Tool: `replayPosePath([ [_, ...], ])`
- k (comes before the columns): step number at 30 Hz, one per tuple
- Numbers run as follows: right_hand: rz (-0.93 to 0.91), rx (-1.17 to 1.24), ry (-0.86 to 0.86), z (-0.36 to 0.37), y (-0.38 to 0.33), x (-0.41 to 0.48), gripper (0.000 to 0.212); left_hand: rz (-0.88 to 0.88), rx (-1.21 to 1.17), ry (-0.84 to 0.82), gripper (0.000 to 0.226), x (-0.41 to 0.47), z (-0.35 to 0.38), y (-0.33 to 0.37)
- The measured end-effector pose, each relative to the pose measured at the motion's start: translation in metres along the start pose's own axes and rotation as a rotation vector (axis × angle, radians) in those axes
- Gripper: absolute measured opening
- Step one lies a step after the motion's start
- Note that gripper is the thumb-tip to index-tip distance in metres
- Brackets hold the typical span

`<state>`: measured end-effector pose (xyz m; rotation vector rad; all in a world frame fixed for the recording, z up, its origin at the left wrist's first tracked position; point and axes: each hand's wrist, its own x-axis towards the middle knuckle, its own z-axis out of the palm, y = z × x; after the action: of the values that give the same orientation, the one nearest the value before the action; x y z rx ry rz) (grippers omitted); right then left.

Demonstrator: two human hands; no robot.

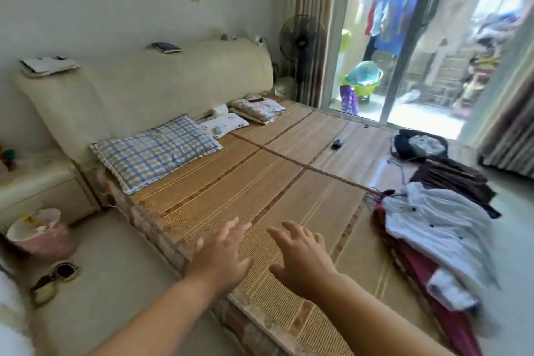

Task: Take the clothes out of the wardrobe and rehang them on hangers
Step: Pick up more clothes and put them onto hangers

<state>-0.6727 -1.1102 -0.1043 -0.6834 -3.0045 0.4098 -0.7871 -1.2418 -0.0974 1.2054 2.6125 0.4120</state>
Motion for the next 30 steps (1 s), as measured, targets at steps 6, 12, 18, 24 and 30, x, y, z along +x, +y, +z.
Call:
replayPosePath([
  [6, 0.313, 0.070, 0.063, -0.031, 0.143, -0.130, 0.072, 0.265, -0.007, -0.102, 0.061, -0.016, 0.067, 0.152],
  [12, 0.577, 0.112, 0.105, -0.053, 0.297, -0.296, 0.068, 0.452, -0.007, -0.230, 0.063, -0.049, 0.161, 0.332],
  [18, 0.687, 0.117, 0.072, -0.081, 0.417, -0.436, 0.067, 0.565, -0.058, -0.270, 0.071, -0.087, 0.238, 0.490],
  [24, 0.670, 0.139, 0.045, -0.109, 0.505, -0.481, 0.064, 0.599, -0.085, -0.301, 0.071, -0.092, 0.279, 0.598],
  [30, 0.620, 0.149, 0.023, -0.116, 0.561, -0.454, 0.061, 0.600, -0.029, -0.319, 0.067, -0.051, 0.297, 0.633],
])
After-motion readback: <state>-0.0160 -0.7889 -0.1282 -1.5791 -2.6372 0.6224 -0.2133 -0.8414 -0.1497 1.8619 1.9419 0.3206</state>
